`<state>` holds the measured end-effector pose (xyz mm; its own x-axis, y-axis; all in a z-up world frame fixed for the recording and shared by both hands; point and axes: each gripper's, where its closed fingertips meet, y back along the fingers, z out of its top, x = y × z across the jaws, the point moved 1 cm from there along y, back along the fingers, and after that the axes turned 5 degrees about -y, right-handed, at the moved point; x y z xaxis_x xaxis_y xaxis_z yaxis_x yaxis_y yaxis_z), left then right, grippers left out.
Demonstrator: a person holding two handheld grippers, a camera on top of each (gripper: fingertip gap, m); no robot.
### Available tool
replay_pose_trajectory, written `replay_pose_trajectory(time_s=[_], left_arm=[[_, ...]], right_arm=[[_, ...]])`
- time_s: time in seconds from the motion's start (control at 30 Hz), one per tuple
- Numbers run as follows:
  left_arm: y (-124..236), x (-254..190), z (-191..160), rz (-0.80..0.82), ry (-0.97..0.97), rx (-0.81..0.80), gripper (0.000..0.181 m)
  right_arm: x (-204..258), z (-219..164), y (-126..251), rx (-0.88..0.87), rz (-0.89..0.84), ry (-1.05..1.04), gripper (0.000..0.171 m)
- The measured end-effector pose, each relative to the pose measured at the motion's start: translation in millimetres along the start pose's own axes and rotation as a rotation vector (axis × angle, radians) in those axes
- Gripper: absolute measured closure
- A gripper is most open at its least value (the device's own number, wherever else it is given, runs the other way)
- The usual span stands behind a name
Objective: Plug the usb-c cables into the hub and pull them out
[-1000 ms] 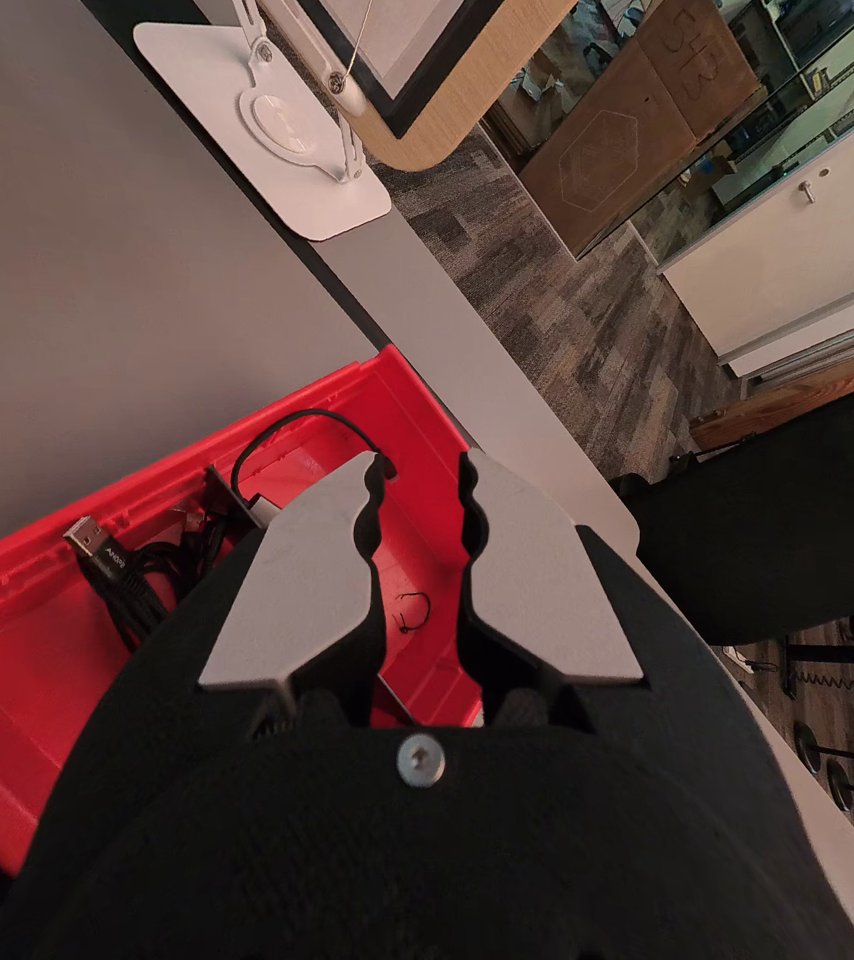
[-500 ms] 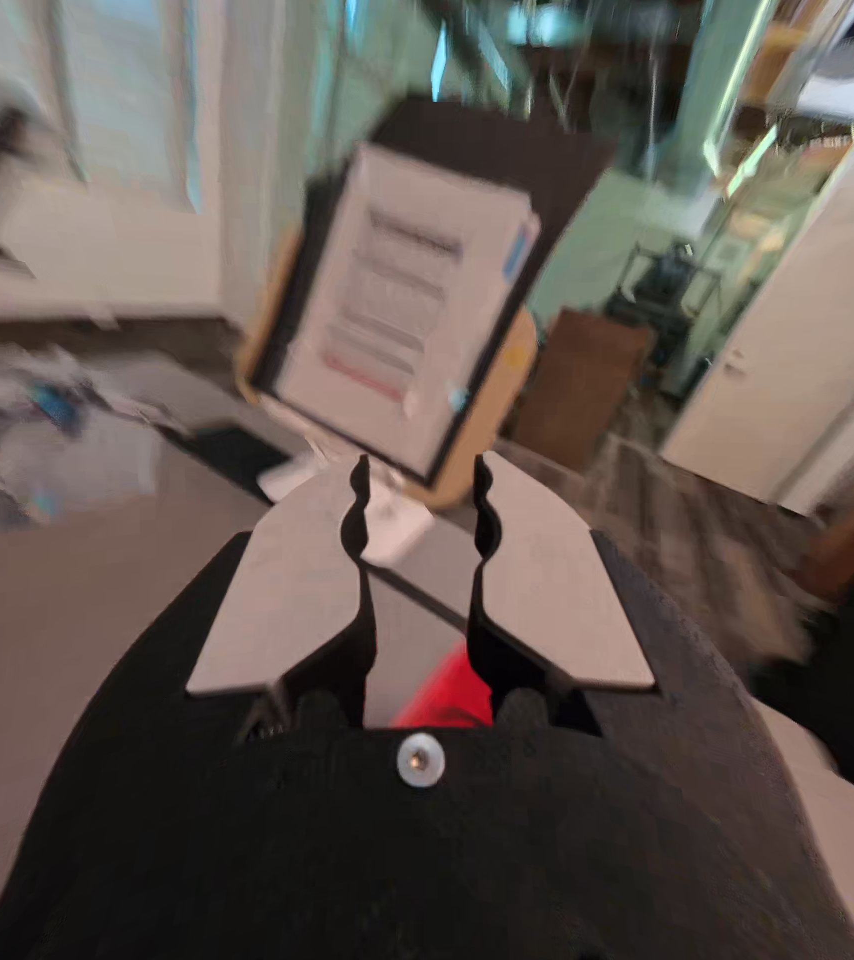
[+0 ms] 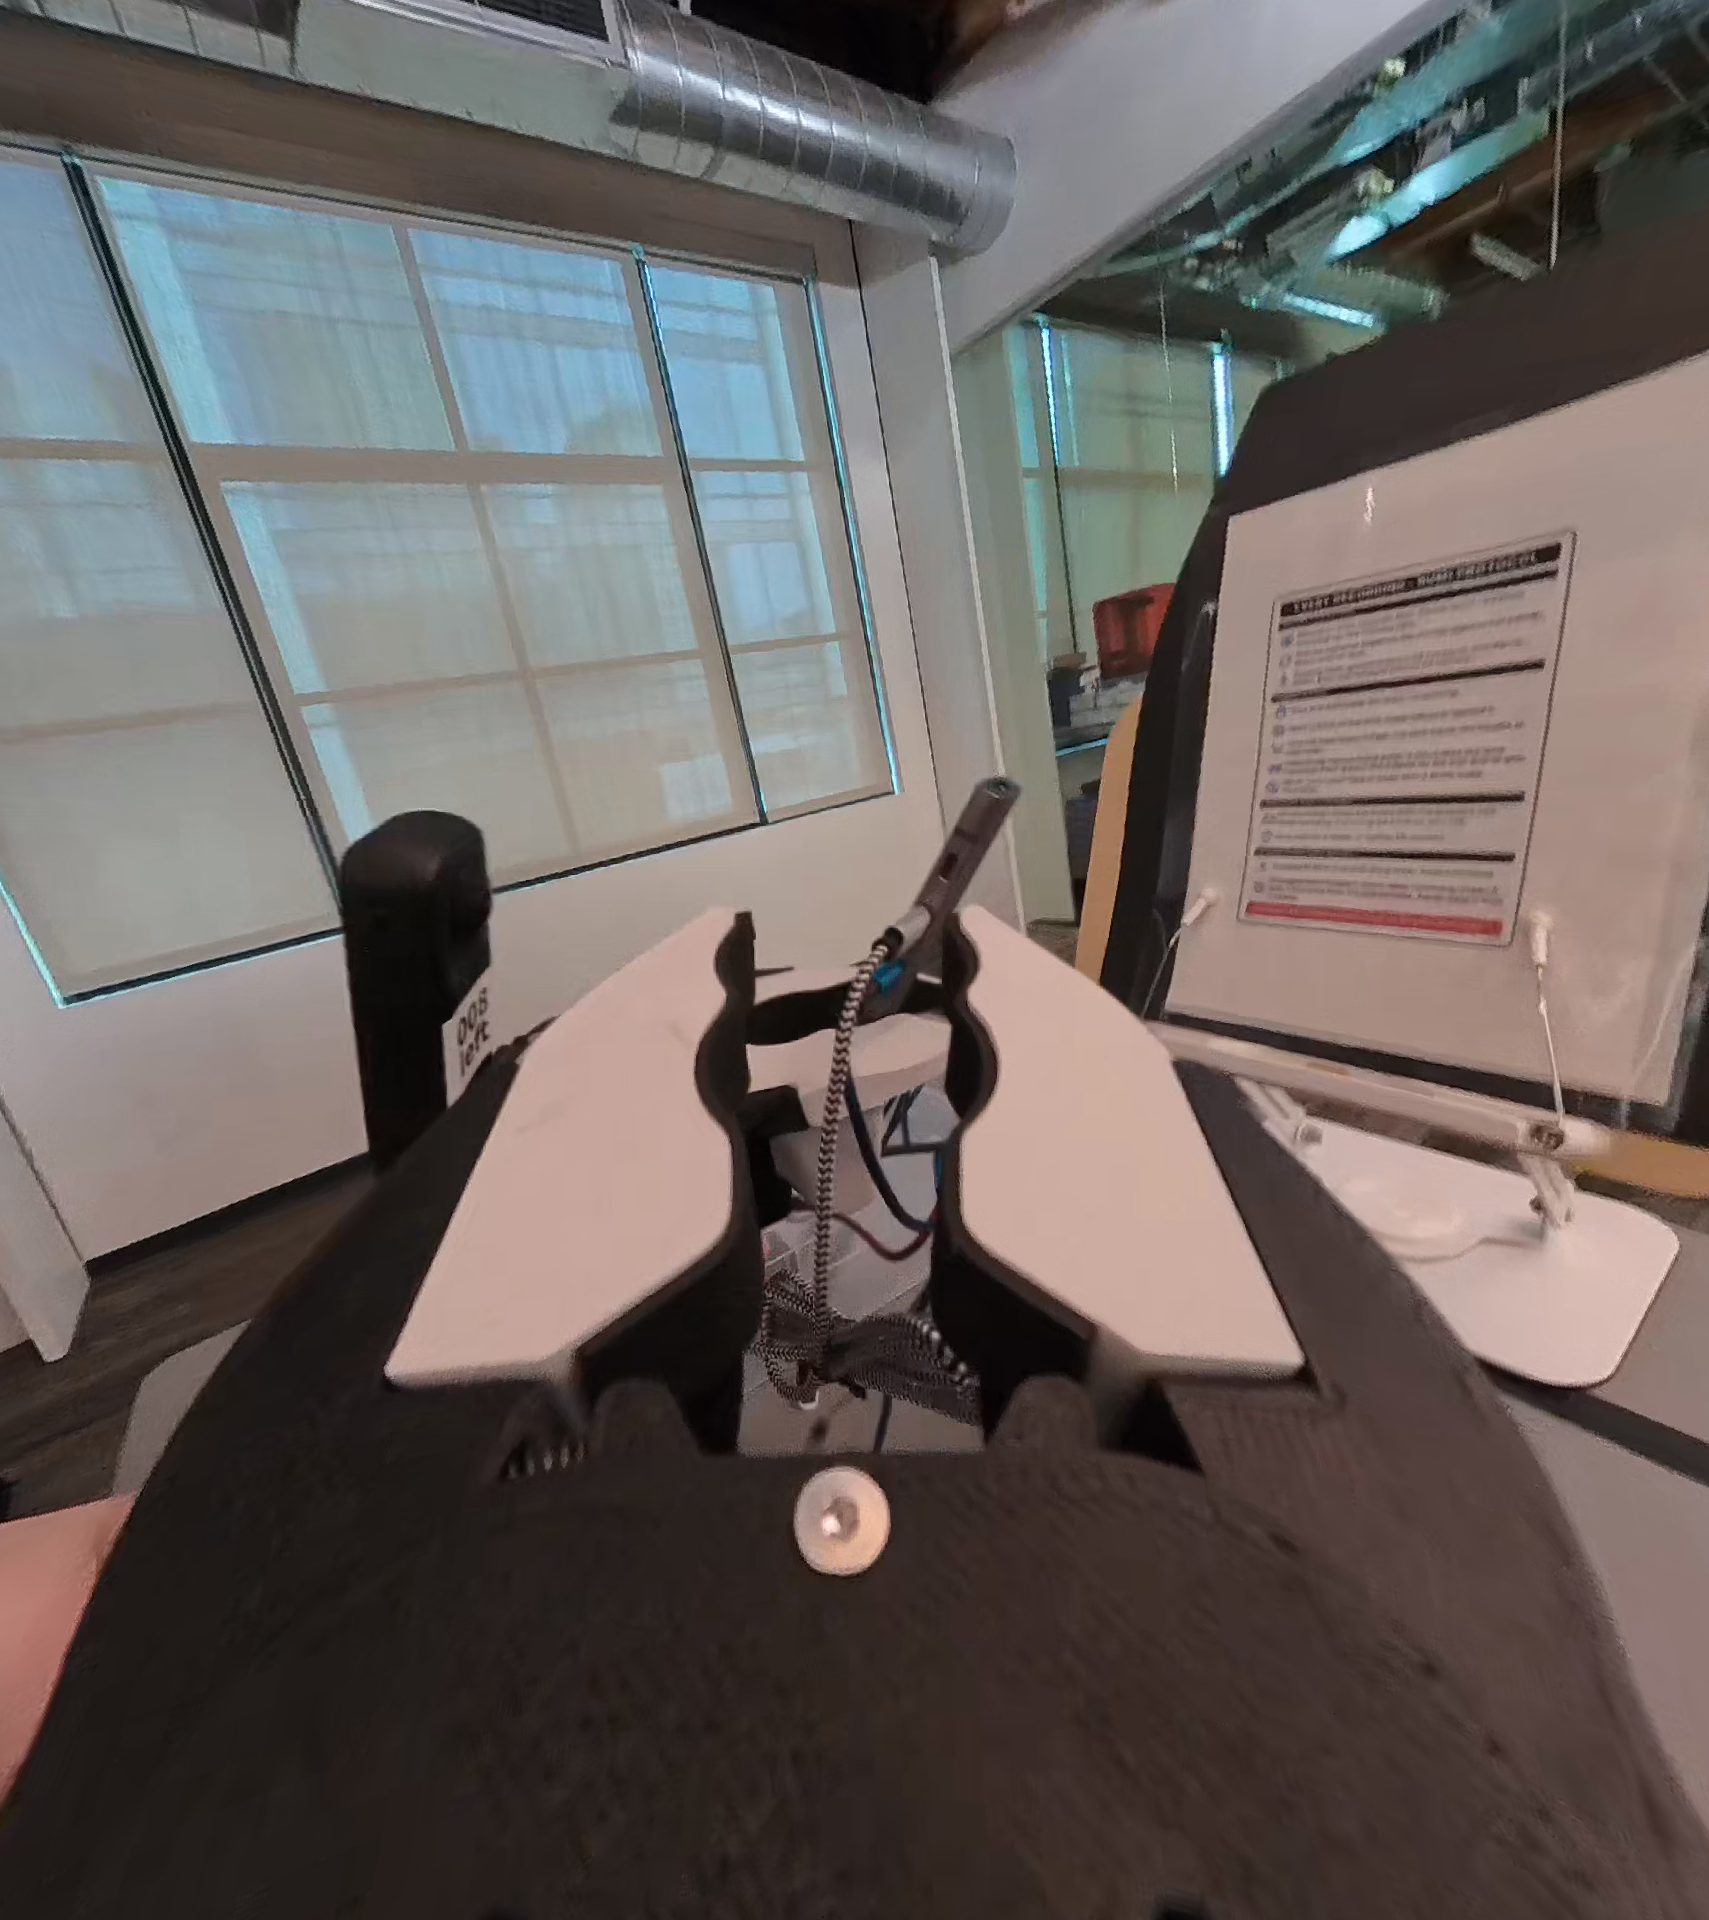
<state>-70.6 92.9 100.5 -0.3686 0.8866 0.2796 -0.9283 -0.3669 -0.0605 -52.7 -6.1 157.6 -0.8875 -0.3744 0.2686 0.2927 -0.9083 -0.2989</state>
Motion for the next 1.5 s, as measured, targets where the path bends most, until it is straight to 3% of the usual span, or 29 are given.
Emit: replay_pose_trajectory(time_s=[0.3,0.4,0.5,0.57,0.7,0.83,1.0,1.17,1.3,1.5], left_arm=[[-3.8,-38.7,-3.1,-0.007,-0.228,0.014,0.161],[-7.8,-57.1,-10.7,-0.041,-0.293,0.037,0.161],[-10.0,-71.5,-15.7,-0.073,-0.324,0.033,0.161],[-12.0,-75.9,-19.6,-0.079,-0.339,0.044,0.160],[-16.0,-85.0,-32.0,-0.169,-0.287,0.139,0.158],[-16.7,-96.8,-50.1,-0.320,-0.202,0.291,0.134],[-12.5,-99.7,-72.5,-0.405,-0.271,0.444,0.139],[1.2,-107.4,-65.5,-0.542,-0.301,0.445,0.134],[18.7,-113.8,-61.6,-0.707,-0.335,0.414,0.143],[47.4,-125.5,-30.8,-0.990,-0.133,0.267,0.161]], right_arm=[[-38.6,-19.2,-4.2,0.132,0.037,-0.298,0.130],[-40.8,-34.0,-4.9,0.274,0.108,-0.393,0.132],[-50.9,-37.1,-4.1,0.272,0.113,-0.429,0.154],[-55.5,-41.2,-3.3,0.298,0.119,-0.431,0.158],[-58.2,-47.0,0.0,0.390,0.091,-0.330,0.161],[-50.1,-54.4,2.4,0.493,0.052,-0.176,0.161],[-45.8,-65.6,5.4,0.612,-0.056,0.084,0.161],[-36.1,-70.0,7.0,0.663,-0.032,0.169,0.161],[-19.4,-74.9,13.3,0.726,0.114,0.248,0.161],[2.7,-87.4,25.5,0.821,0.275,0.338,0.161]])
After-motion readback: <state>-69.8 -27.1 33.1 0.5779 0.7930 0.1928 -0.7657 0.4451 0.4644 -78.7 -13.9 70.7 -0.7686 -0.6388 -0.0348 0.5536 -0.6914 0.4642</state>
